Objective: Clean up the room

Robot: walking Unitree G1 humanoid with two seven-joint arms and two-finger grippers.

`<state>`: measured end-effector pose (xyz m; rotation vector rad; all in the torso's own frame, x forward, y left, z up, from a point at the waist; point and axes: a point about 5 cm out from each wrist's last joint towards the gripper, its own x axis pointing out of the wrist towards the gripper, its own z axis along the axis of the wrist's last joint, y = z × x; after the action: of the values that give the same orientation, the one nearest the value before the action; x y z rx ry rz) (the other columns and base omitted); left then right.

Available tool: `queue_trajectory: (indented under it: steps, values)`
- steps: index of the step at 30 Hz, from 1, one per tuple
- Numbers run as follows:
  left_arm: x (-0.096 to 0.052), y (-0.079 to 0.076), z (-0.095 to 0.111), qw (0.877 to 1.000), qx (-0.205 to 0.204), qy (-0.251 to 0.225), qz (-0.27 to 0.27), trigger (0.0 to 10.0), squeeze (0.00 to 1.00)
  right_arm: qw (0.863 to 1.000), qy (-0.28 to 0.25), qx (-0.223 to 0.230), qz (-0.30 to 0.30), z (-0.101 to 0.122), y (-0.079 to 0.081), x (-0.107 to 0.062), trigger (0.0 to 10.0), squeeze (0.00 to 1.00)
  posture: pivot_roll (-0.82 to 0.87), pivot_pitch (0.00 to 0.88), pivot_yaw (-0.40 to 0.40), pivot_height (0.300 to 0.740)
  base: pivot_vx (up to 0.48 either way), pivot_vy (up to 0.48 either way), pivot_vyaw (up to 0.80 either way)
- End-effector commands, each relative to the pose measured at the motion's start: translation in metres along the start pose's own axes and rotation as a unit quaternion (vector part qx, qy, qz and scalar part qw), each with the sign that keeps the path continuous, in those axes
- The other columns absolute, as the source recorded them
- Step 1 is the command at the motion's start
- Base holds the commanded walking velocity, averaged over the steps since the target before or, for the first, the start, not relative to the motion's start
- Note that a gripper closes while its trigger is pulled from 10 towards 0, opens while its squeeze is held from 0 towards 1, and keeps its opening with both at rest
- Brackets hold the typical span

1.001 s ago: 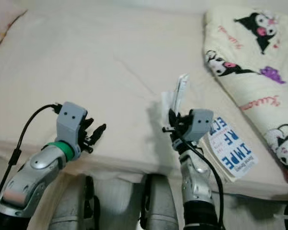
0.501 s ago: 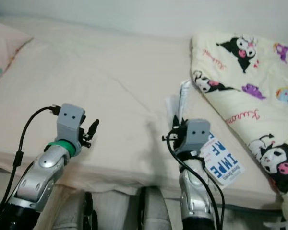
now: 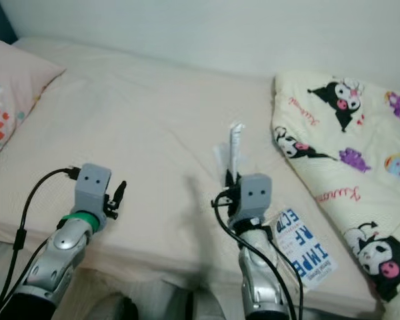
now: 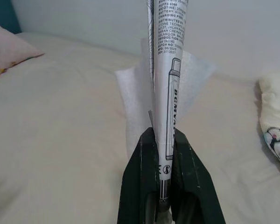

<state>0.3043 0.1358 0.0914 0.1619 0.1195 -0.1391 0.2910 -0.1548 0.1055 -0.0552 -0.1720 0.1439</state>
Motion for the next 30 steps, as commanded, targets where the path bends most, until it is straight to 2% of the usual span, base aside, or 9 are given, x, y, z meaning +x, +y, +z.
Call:
queue_trajectory:
  steps: [1,13,21,30]
  values:
    - [-0.003,-0.004,-0.007,1.000,-0.002,0.010,-0.006,10.0,0.00,1.000,0.024,0.001,0.002,-0.009,0.001,-0.005,10.0,0.00,-0.03,0.035,-0.001,0.740,0.000,0.000,0.00]
    - [0.002,-0.015,-0.003,1.000,-0.011,-0.007,-0.017,10.0,0.00,1.000,0.022,-0.004,-0.003,-0.006,-0.002,0.008,10.0,0.00,-0.03,0.032,0.007,0.740,0.000,0.000,0.00]
    - [0.003,-0.014,-0.001,1.000,-0.012,-0.014,-0.021,10.0,0.00,1.000,0.018,0.006,0.020,-0.004,0.015,0.020,10.0,0.00,-0.02,0.035,0.014,0.740,0.000,0.000,0.00]
    - [0.003,-0.015,-0.001,0.999,-0.010,-0.020,-0.025,10.0,0.00,1.000,0.019,0.008,0.019,-0.006,0.016,0.021,10.0,0.00,-0.02,0.036,0.019,0.740,-0.029,0.000,0.00]
